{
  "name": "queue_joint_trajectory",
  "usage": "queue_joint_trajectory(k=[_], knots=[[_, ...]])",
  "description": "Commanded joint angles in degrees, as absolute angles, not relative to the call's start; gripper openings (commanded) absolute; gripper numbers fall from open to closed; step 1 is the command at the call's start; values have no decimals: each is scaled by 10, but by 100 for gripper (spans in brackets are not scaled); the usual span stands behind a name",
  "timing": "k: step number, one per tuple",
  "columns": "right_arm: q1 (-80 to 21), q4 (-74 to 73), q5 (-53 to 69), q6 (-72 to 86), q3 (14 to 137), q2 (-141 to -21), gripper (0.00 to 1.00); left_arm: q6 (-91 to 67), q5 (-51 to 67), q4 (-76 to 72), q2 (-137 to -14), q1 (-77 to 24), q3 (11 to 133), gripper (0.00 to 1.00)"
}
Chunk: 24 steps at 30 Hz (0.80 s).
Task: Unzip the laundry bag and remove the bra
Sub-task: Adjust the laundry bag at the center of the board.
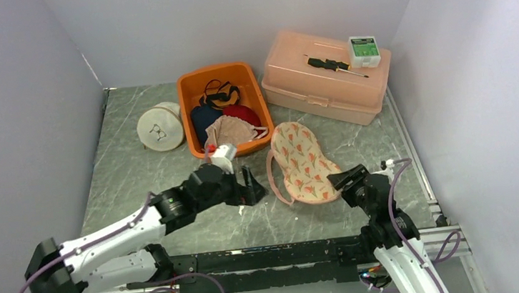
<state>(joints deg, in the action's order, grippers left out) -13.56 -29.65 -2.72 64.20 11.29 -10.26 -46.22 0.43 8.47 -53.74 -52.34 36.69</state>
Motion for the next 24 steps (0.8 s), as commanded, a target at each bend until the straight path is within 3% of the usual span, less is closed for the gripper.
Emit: queue_joint_trajectory(k=[1,2,4,17,24], knots=[[-138,-338,-42,611,138,-85,81,-441,-104,37,-599,-595,426,94],[-138,-342,-48,599,148,-86,96,-440,-107,34,-610,-602,431,94],[-138,-358,-65,574,176,-97,100,-440,-110,28,-623,-608,436,94],[-137,-288,-176,547,204,-267,99,-453,-135,41,-613,-620,402,94],[-138,-187,-41,564,140,-273,85,-461,-133,34,-592,-623,370,94]])
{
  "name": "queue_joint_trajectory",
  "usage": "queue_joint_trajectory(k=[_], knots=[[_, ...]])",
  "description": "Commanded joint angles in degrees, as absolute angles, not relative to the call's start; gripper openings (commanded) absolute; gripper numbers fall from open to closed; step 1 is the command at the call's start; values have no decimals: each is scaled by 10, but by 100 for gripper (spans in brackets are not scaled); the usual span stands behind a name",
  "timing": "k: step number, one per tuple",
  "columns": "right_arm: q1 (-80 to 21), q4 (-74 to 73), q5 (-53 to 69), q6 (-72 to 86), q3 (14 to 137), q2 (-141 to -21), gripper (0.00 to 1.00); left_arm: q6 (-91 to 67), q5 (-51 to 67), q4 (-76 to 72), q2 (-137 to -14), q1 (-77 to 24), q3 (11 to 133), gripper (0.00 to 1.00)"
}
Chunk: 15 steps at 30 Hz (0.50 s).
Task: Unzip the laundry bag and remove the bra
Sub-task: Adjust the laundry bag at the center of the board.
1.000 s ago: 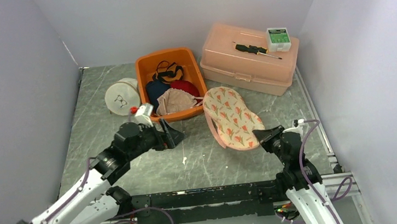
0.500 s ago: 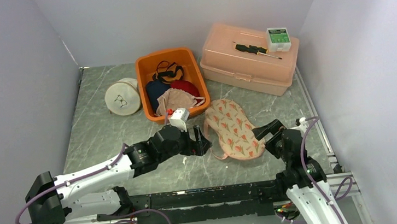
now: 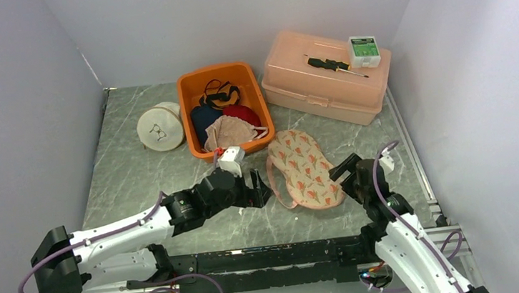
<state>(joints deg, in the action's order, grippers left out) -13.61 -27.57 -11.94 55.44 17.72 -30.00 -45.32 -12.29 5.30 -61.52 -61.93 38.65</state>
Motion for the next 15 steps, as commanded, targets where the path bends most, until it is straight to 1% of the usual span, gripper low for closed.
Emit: queue_joint_trajectory(k=[1,5,10,12,15], knots=[[-138,-179,-20,579,130,-269,84,-462,-132,34,-588,-624,367,94],[-153,-173,34,618,109,-268,81,-464,-138,43,-572,-625,356,94],[-219,-156,28,676,98,-241,78,-474,-153,65,-551,-626,347,94],[-260,-129,16,692,100,-266,78,-480,-156,74,-543,-626,345,94],[-348,-50,-9,699,112,-357,78,-490,-162,94,-538,-629,347,94]])
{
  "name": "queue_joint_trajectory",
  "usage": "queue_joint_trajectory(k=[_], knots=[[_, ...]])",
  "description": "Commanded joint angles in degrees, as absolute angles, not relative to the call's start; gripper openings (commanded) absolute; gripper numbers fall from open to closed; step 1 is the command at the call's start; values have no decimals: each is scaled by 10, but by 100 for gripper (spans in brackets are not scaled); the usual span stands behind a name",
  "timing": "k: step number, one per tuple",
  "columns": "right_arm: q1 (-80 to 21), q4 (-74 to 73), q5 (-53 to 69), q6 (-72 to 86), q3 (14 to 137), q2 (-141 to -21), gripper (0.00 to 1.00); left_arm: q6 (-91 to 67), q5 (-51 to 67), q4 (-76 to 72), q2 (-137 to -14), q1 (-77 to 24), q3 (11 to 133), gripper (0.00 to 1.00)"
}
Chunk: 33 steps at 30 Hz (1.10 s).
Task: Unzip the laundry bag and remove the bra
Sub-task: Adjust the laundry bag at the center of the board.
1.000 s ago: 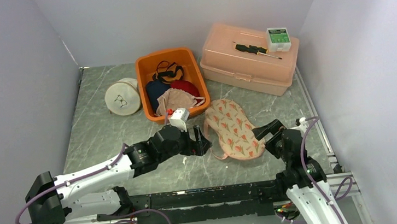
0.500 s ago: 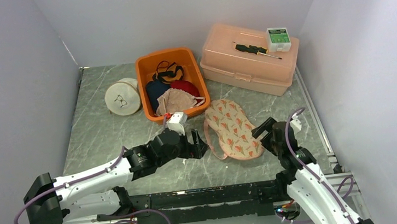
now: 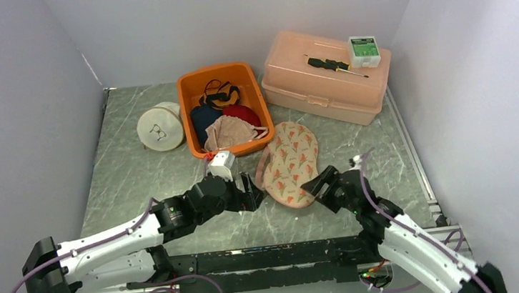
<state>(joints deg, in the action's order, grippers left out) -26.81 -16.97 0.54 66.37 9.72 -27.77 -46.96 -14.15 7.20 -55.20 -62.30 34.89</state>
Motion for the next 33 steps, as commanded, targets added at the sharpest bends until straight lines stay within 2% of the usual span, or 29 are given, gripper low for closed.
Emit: queue_joint_trajectory(k=[1,3,5,9,13,20,24,33], knots=[[-393,-29,-21,694,127,-401,79,-492,-166,105,-540,-632,350,94],[-451,-31,-50,675,172,-483,81,-495,-176,131,-552,-640,363,94],[-489,-72,-108,667,211,-513,84,-498,-193,159,-571,-655,380,94],[-498,-150,-211,629,233,-413,91,-514,-235,197,-603,-684,404,94],[-490,-215,-297,572,254,-317,95,-526,-224,139,-632,-686,391,94],[-470,-193,-297,544,232,-273,95,-607,-194,-81,-714,-679,360,94],[-470,-200,-293,557,218,-273,95,-685,-171,-123,-761,-671,368,94],[-469,-246,-330,537,216,-185,95,-836,-168,-250,-869,-667,362,94]])
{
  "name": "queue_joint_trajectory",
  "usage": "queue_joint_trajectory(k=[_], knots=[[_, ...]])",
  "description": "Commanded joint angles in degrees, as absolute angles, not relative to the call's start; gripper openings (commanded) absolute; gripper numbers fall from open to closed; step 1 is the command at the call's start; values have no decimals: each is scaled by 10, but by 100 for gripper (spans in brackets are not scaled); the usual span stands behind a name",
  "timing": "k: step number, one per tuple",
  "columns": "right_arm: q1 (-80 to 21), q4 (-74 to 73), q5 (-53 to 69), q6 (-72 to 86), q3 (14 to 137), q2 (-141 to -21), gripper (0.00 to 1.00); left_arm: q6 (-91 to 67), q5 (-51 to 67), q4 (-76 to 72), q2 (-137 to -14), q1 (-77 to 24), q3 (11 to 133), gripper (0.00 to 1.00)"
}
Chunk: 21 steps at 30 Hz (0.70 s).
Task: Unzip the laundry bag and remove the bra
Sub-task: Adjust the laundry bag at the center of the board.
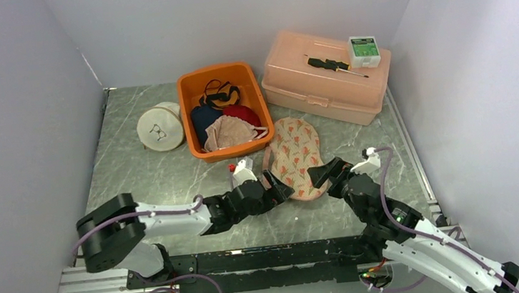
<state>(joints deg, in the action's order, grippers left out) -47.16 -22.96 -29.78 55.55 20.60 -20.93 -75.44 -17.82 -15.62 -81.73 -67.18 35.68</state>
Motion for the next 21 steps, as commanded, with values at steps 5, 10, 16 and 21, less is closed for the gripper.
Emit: queue_joint_trajectory(k=[5,10,16,21], knots=[[-469,-258,-332,524,213,-149,95,-854,-116,-306,-962,-641,384,89],[-469,-261,-332,512,205,-126,96,-845,-113,-334,-1001,-630,394,88],[-469,-246,-343,541,180,-129,100,-794,-117,-302,-1007,-612,415,78],[-469,-249,-374,557,175,-130,100,-785,-104,-308,-1014,-605,401,65]])
